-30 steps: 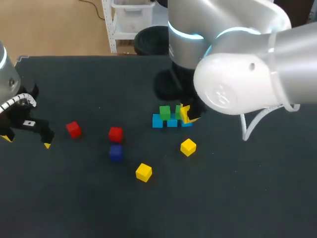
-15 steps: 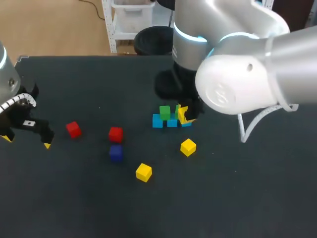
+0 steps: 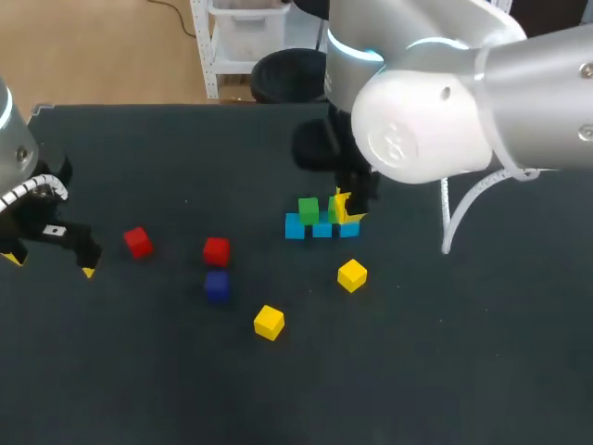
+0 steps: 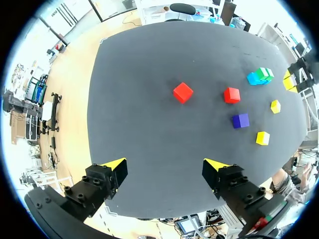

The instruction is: Place the blue cubes, place green cubes on the blue cubes, place the yellow cubes on the green cubes, then place the red cubes on the yellow cubes, and place purple cube on the red cubes.

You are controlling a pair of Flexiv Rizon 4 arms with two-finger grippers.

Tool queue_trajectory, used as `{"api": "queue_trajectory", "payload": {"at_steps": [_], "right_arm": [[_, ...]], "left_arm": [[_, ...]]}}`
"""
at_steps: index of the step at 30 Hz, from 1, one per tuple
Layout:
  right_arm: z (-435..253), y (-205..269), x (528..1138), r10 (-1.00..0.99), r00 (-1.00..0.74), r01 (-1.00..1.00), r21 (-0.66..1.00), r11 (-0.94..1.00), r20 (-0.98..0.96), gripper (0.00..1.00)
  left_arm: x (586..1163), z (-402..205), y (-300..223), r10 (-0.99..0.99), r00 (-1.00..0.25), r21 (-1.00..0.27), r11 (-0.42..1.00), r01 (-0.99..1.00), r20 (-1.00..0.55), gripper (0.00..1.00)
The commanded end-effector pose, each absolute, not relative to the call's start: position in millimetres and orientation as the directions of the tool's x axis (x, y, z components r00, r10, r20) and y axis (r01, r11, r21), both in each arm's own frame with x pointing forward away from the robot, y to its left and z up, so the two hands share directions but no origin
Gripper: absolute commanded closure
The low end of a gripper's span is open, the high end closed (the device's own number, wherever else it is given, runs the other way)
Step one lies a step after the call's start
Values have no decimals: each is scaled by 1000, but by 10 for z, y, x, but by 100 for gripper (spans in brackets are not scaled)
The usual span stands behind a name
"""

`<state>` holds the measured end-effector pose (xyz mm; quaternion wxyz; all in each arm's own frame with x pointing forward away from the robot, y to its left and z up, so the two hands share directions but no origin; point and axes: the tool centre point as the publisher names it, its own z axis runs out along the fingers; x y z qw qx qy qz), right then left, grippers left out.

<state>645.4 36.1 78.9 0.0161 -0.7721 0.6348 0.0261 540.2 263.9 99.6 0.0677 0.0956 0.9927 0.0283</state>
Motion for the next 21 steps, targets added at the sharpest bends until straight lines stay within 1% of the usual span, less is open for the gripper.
{"api": "queue_trajectory", "payload": {"at_steps": [1, 21], "right_arm": [[740, 402, 6485, -981, 187, -982, 20, -189, -54, 100], [626, 489, 6661, -986, 162, -986, 23, -163, -36, 100]], "left_arm": [[5402, 994, 2649, 196, -972, 66, 980, 189, -130, 0], [5402, 994, 2649, 196, -972, 66, 980, 189, -130, 0]]}}
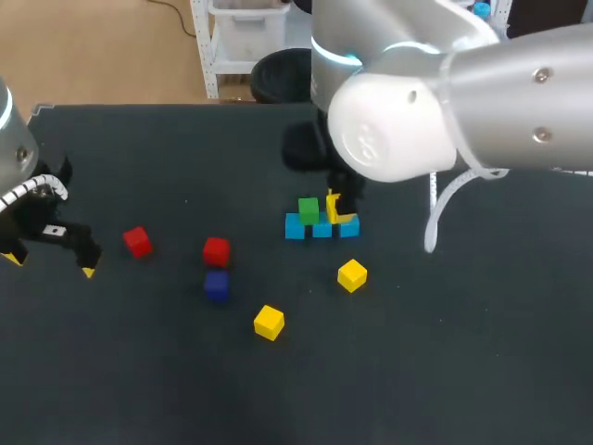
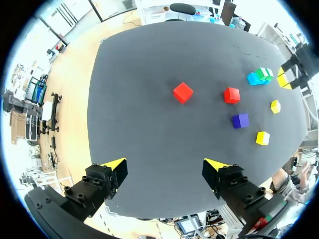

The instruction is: Place the blue cubes, place green cubes on the blue cubes, place the yellow cubes on the green cubes, then place the red cubes on the yellow cubes, and place purple cube on the red cubes.

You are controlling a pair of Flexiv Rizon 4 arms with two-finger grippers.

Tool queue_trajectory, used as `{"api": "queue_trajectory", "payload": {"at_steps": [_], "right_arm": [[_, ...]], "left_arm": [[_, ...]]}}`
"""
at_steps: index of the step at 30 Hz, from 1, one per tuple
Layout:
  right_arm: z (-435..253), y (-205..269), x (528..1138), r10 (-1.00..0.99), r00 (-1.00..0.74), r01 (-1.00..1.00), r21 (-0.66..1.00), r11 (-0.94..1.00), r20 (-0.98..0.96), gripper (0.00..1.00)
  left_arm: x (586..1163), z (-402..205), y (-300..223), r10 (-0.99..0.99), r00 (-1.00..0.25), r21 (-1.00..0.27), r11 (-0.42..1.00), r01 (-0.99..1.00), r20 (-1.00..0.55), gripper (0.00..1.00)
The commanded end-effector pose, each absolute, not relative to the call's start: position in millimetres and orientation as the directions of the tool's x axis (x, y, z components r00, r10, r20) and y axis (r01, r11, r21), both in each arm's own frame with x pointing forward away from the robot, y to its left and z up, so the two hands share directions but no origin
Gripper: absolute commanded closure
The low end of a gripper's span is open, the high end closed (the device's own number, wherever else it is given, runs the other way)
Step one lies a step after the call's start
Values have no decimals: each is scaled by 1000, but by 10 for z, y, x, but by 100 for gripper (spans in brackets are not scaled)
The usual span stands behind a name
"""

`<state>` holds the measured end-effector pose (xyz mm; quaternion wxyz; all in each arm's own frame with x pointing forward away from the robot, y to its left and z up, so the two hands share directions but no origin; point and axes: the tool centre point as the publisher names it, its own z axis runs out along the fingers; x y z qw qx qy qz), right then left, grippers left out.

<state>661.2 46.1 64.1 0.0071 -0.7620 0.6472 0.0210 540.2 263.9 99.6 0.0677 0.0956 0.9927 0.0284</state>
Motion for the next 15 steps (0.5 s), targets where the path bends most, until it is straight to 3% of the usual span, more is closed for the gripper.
{"api": "queue_trajectory", "payload": {"at_steps": [1, 15], "right_arm": [[619, 486, 6674, -986, 161, -986, 25, -162, -38, 100], [618, 513, 6743, -986, 161, -986, 21, -162, -43, 100]], "left_arm": [[5402, 994, 2649, 196, -972, 66, 980, 189, -130, 0], [5402, 994, 2649, 196, -972, 66, 980, 189, -130, 0]]}}
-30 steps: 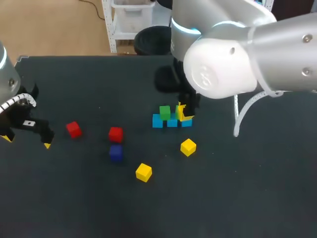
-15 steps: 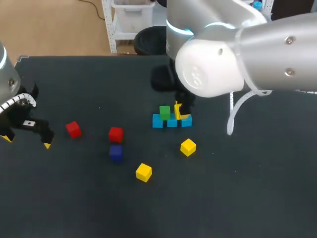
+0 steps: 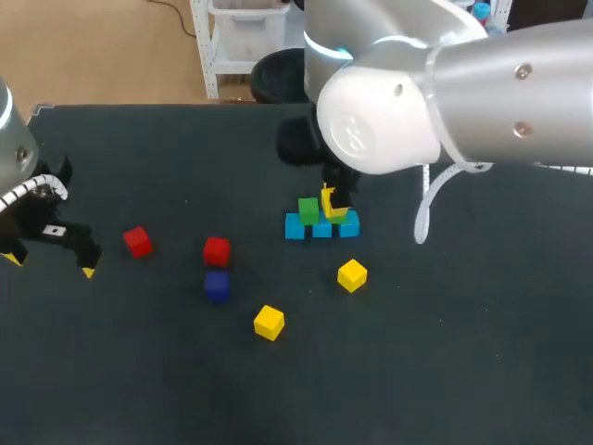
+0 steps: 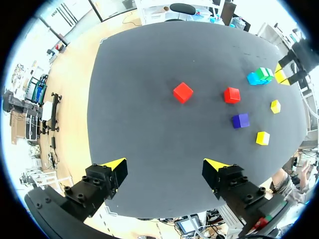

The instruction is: Place the blue cubes, place green cubes on the blue cubes, place the yellow cubes on the green cubes, then place the red cubes on the yellow cubes, and place purple cube on the red cubes.

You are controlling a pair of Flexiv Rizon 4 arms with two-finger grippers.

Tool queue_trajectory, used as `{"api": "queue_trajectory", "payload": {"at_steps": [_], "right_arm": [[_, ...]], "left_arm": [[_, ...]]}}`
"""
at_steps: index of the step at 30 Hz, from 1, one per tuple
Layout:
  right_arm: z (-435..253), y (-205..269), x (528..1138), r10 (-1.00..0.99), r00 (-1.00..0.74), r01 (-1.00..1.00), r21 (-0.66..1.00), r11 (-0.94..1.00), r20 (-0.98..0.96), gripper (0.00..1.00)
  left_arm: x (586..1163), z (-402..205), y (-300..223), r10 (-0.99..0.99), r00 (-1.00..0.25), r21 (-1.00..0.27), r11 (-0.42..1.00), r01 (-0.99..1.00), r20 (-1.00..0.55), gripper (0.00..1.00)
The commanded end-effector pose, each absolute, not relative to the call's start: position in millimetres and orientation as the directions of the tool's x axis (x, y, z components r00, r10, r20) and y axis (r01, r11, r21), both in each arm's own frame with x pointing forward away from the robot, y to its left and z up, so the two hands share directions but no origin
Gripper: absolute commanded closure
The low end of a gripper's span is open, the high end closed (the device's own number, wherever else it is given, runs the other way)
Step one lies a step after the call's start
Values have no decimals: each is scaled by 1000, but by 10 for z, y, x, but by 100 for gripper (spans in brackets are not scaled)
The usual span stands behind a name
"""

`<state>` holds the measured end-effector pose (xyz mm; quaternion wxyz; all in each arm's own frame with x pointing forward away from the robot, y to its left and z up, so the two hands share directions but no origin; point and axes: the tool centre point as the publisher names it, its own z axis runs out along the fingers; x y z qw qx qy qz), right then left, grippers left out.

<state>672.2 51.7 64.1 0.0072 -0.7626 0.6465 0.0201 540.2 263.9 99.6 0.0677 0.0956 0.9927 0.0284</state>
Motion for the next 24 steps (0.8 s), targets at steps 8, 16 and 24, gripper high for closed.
{"api": "queue_trajectory", "payload": {"at_steps": [8, 16, 24], "right_arm": [[528, 493, 6764, -988, 147, -988, 35, -148, -40, 100], [517, 569, 6805, -990, 130, -991, 33, -132, -61, 100], [523, 635, 6881, -990, 121, -992, 22, -123, -71, 100]], "left_arm": [[5402, 994, 2649, 196, -972, 66, 980, 189, -130, 0], [5402, 994, 2649, 196, -972, 66, 980, 189, -130, 0], [5402, 994, 2649, 196, -972, 66, 980, 189, -130, 0]]}}
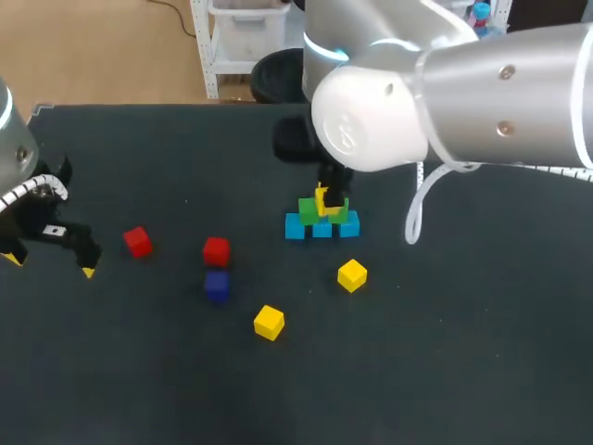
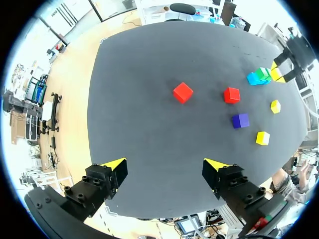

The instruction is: Place the blue cubes, place green cubes on the blue cubes, place the yellow cubes on the green cubes, then place the red cubes on the yellow cubes, and place purple cube on the red cubes.

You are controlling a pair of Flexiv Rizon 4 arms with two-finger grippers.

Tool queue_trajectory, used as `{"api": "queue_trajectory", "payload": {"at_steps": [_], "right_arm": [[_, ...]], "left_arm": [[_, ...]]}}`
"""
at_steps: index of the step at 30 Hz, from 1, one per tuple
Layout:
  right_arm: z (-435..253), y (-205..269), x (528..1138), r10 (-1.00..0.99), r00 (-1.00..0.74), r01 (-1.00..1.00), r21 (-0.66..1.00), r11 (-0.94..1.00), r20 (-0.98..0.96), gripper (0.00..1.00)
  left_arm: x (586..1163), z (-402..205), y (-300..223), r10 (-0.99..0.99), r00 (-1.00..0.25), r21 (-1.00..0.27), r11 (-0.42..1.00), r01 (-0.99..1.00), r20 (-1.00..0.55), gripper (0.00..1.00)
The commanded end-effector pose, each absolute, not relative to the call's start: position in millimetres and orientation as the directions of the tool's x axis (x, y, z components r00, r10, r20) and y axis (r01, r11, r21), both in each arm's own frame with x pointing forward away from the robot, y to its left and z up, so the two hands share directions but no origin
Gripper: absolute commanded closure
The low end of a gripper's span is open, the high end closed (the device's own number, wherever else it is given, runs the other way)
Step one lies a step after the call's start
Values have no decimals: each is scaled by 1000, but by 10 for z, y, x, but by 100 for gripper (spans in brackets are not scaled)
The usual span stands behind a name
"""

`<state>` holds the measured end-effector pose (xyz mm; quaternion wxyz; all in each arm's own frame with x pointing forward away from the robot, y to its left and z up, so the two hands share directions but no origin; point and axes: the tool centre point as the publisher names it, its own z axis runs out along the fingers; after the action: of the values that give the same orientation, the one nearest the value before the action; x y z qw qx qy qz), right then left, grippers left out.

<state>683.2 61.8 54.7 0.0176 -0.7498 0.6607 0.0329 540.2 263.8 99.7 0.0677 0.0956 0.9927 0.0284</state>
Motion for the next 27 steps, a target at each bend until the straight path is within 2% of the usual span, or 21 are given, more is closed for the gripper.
{"api": "queue_trajectory", "payload": {"at_steps": [1, 27], "right_arm": [[517, 638, 6891, -990, 119, -992, 23, -121, -71, 100], [456, 590, 6925, -996, 71, -997, 34, -73, -56, 100]], "left_arm": [[5402, 994, 2649, 196, -972, 66, 980, 189, -130, 0], [5402, 994, 2649, 196, -972, 66, 980, 189, -130, 0]]}}
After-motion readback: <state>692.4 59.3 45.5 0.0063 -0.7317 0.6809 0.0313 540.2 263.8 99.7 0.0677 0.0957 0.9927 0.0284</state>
